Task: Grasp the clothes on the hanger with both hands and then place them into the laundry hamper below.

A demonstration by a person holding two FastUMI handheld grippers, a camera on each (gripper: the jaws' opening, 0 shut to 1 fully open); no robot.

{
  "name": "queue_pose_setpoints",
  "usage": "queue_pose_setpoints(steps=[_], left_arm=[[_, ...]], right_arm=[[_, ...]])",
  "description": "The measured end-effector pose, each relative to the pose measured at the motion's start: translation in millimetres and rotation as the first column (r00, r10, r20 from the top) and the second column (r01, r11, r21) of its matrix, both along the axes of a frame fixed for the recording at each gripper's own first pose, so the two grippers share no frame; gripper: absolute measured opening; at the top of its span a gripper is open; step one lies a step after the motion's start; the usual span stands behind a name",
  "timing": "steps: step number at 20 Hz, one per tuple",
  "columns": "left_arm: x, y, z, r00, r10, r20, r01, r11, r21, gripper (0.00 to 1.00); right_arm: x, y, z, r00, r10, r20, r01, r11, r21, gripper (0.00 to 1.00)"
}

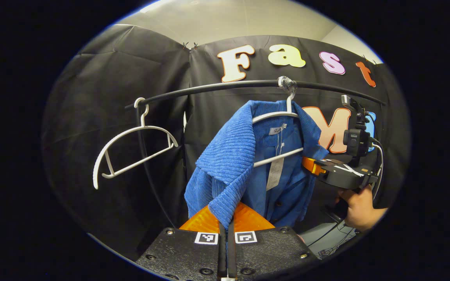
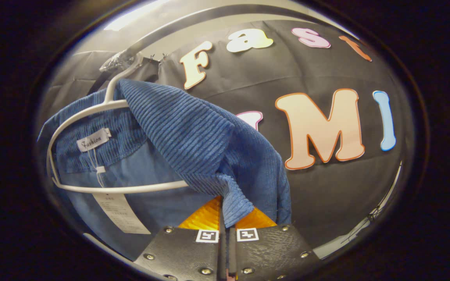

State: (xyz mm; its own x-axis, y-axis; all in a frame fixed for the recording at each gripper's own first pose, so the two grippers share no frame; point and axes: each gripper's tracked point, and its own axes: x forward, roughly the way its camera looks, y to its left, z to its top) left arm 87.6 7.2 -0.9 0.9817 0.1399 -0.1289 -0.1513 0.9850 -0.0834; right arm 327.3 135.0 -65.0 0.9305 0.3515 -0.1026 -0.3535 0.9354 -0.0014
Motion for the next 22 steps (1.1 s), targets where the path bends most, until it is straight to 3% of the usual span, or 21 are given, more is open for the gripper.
queue_pose_setpoints(steps=[4,5,8,13,17,22], left_arm=[[-7,8,9,1.000,-0.008,0.023,0.007,1.000,0.019,0.01],[-9,9,12,1.000,-0.007,0.026,0.007,1.000,0.017,0.03],[-16,22,22,0.999,0.009,0.035,-0.011,0.999,0.032,0.01],[-27,47,42,0.999,0.039,0.037,-0.040,0.999,0.037,0.01],[-24,69,61,0.994,0.067,0.085,-0.075,0.992,0.101,0.00],[-1,74,57,0.992,0.086,0.092,-0.094,0.992,0.084,0.03]], right_arm=[[-13,-25,20,0.998,-0.024,0.062,0.027,0.999,-0.043,0.03],[-14,-31,27,0.996,-0.038,0.076,0.042,0.998,-0.047,0.07],[-11,-50,50,0.988,-0.088,0.125,0.094,0.995,-0.045,0.02],[15,-61,83,0.962,-0.138,0.237,0.165,0.981,-0.100,0.03],[29,-64,88,0.944,-0.182,0.274,0.208,0.976,-0.068,0.02],[56,-65,102,0.915,-0.232,0.331,0.247,0.969,-0.004,0.02]])
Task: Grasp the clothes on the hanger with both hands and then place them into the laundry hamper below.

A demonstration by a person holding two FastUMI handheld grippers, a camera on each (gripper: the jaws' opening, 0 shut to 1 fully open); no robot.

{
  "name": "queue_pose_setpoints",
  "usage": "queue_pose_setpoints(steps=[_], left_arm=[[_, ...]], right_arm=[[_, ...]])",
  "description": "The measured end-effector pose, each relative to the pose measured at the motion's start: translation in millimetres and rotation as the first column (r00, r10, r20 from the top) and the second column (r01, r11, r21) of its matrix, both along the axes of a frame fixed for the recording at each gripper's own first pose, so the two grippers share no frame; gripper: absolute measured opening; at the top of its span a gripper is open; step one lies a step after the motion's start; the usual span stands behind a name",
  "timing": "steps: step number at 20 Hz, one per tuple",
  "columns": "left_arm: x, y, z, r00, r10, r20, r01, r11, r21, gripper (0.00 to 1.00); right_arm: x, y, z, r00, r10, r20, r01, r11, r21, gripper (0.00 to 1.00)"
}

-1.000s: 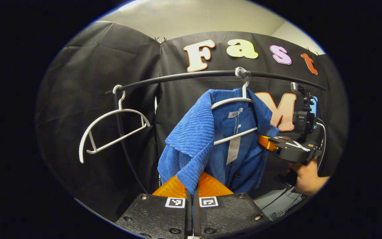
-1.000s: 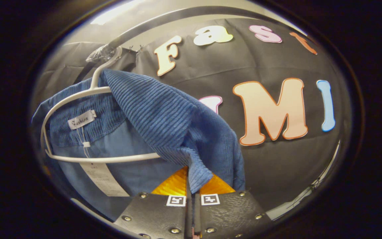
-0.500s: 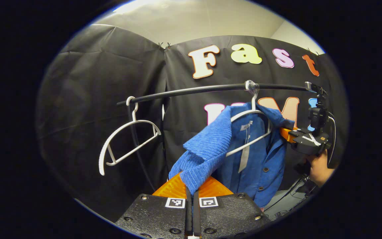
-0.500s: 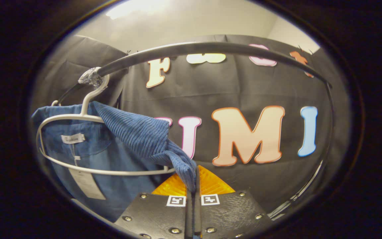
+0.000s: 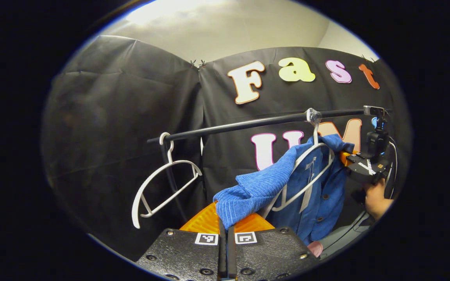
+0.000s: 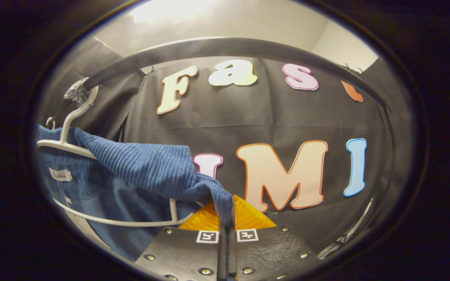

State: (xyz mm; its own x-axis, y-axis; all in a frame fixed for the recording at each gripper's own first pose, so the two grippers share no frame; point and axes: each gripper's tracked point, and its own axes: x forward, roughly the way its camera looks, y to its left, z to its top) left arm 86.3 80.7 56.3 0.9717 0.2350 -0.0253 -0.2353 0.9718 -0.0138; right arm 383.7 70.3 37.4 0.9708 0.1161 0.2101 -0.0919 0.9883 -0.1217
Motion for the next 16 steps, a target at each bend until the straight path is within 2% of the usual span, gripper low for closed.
queue_pose_setpoints(steps=[2,3,4,5,6,10,14,15,16], left_arm=[[9,0,-11,1.000,-0.002,-0.013,0.002,1.000,-0.007,0.03],[13,2,-11,1.000,-0.001,-0.009,0.001,1.000,-0.006,0.00],[20,3,-9,1.000,-0.007,-0.003,0.007,1.000,-0.003,0.01],[24,2,-8,1.000,-0.011,-0.004,0.011,1.000,0.009,0.01],[26,1,-10,1.000,-0.012,-0.007,0.012,1.000,0.020,0.00],[41,-8,-24,0.999,-0.028,-0.025,0.028,1.000,0.001,0.01],[44,-9,-33,1.000,-0.013,-0.018,0.013,1.000,-0.024,0.03],[45,-9,-35,1.000,-0.013,-0.019,0.013,1.000,-0.028,0.00],[46,-8,-39,1.000,-0.007,-0.026,0.006,1.000,-0.024,0.01]], right_arm=[[12,-1,0,1.000,-0.006,-0.005,0.007,0.999,0.036,0.03],[18,-2,1,1.000,-0.009,-0.007,0.009,0.998,0.057,0.02],[21,-4,4,1.000,-0.013,-0.004,0.014,0.997,0.078,0.07],[25,-5,6,1.000,-0.014,-0.007,0.014,0.995,0.097,0.02],[28,-6,3,1.000,-0.018,-0.019,0.020,0.994,0.104,0.03],[37,-5,-22,0.998,-0.013,-0.069,0.018,0.998,0.068,0.02],[45,-9,-35,0.997,-0.011,-0.079,0.013,1.000,0.018,0.03],[47,-8,-42,0.995,-0.001,-0.097,0.003,1.000,0.022,0.03],[50,-4,-49,0.992,0.015,-0.122,-0.011,0.999,0.031,0.02]])
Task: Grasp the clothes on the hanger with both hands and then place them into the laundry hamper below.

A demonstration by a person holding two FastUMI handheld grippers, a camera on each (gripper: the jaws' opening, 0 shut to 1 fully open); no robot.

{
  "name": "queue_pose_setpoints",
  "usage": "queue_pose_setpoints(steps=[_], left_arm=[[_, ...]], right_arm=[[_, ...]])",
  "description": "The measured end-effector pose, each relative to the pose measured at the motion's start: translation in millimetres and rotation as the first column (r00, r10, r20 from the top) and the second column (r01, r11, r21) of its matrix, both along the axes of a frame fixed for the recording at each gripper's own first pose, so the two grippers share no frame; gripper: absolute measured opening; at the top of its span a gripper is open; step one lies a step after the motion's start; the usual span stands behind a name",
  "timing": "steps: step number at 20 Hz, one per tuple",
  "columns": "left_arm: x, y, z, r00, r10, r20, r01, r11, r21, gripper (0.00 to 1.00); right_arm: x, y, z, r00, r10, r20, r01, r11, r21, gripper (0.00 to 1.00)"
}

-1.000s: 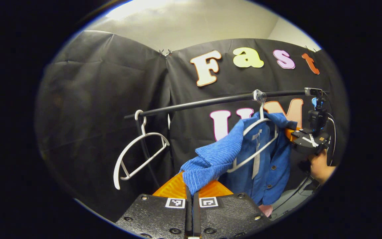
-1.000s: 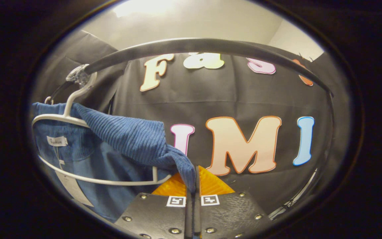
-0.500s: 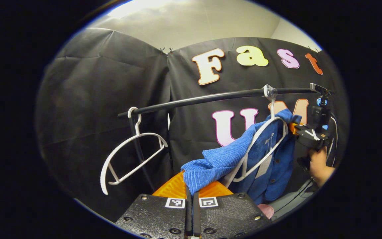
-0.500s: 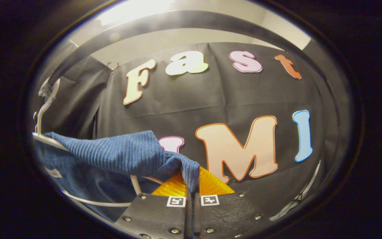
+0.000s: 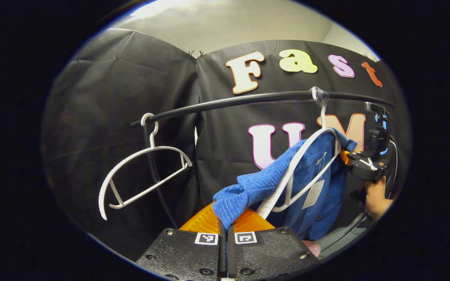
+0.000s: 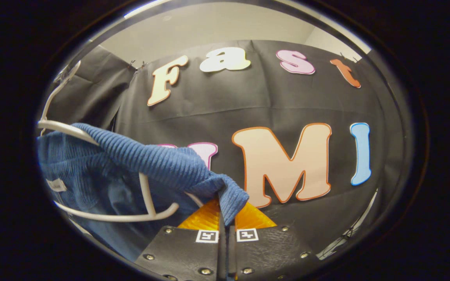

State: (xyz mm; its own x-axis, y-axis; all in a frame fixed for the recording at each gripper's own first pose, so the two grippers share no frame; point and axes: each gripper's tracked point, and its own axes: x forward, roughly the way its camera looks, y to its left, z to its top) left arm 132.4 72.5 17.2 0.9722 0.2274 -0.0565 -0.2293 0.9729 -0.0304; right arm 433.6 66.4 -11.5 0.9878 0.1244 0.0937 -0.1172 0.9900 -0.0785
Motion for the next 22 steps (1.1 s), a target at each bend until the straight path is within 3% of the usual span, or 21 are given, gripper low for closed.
queue_pose_setpoints(steps=[2,5,8,12,17,22], left_arm=[[0,5,1,1.000,0.007,0.011,-0.007,1.000,-0.002,0.03],[5,10,5,1.000,-0.015,0.017,0.015,1.000,-0.004,0.03],[10,12,8,0.998,-0.053,0.028,0.052,0.998,0.046,0.01],[12,2,-15,0.996,-0.083,0.024,0.083,0.996,0.013,0.03],[22,0,-59,0.998,-0.065,-0.019,0.061,0.987,-0.148,0.02],[22,-8,-79,0.997,-0.058,-0.056,0.054,0.996,-0.069,0.00]], right_arm=[[2,6,-1,1.000,0.021,-0.018,-0.021,1.000,0.013,0.03],[16,-10,21,0.997,-0.026,0.073,0.028,0.999,-0.023,0.00],[23,-4,16,0.996,0.005,0.087,-0.001,0.999,-0.051,0.03],[26,10,-22,0.997,0.080,-0.017,-0.080,0.997,-0.021,0.00],[23,10,-76,0.984,0.091,-0.156,-0.098,0.994,-0.039,0.03],[1,-14,-119,0.975,0.051,-0.218,-0.067,0.996,-0.064,0.02]])
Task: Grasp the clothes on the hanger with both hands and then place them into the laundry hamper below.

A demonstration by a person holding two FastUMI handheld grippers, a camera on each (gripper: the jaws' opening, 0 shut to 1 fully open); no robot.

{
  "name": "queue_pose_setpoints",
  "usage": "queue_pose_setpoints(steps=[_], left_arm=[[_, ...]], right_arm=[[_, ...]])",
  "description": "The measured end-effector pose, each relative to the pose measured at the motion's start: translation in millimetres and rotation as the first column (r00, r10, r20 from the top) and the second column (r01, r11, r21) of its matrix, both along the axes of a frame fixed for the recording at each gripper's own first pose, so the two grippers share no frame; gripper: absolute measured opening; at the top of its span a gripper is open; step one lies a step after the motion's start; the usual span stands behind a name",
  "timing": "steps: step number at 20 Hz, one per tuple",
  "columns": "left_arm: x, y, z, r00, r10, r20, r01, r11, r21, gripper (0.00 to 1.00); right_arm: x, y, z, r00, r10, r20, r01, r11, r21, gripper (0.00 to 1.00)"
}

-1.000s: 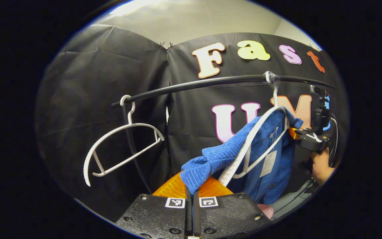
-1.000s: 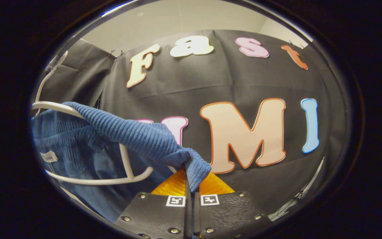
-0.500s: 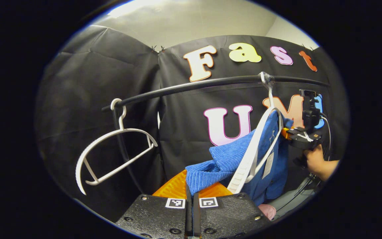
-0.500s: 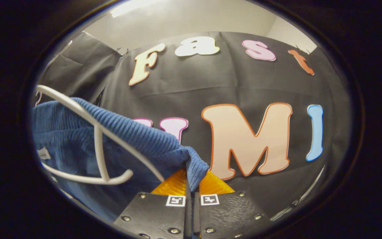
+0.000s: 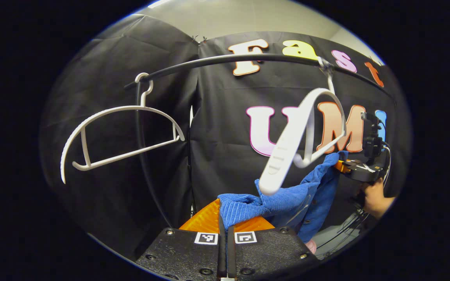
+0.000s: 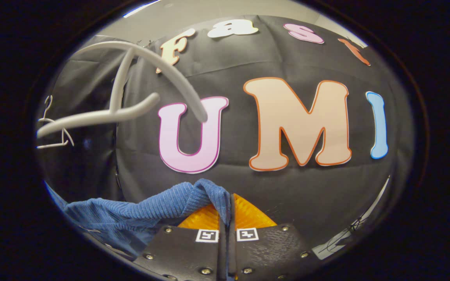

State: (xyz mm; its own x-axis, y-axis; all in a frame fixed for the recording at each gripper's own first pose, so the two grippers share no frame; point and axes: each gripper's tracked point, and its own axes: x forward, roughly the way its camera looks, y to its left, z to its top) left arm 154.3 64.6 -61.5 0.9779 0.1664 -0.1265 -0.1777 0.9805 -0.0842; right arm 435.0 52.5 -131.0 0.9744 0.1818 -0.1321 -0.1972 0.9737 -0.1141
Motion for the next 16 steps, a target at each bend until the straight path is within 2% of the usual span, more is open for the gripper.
queue_pose_setpoints(steps=[1,6,9,13,16], left_arm=[[0,-4,-4,1.000,-0.005,-0.008,0.005,1.000,-0.003,0.03],[-3,-11,-19,0.999,-0.016,-0.039,0.015,1.000,-0.023,0.02],[-7,-16,-19,0.999,-0.035,-0.034,0.035,0.999,-0.002,0.02],[-9,-45,-19,0.993,-0.113,-0.027,0.114,0.993,0.023,0.04],[-8,-75,-14,0.980,-0.199,0.000,0.199,0.979,0.048,0.01]], right_arm=[[-4,-4,-8,1.000,-0.004,-0.020,0.004,1.000,-0.005,0.02],[-33,-26,-19,0.998,-0.026,-0.056,0.025,1.000,-0.016,0.03],[-53,-34,-16,0.997,-0.020,-0.076,0.018,0.999,-0.032,0.03],[-85,-42,-4,0.996,0.006,-0.090,-0.012,0.998,-0.065,0.03],[-112,-46,3,0.993,0.019,-0.117,-0.029,0.996,-0.082,0.03]])
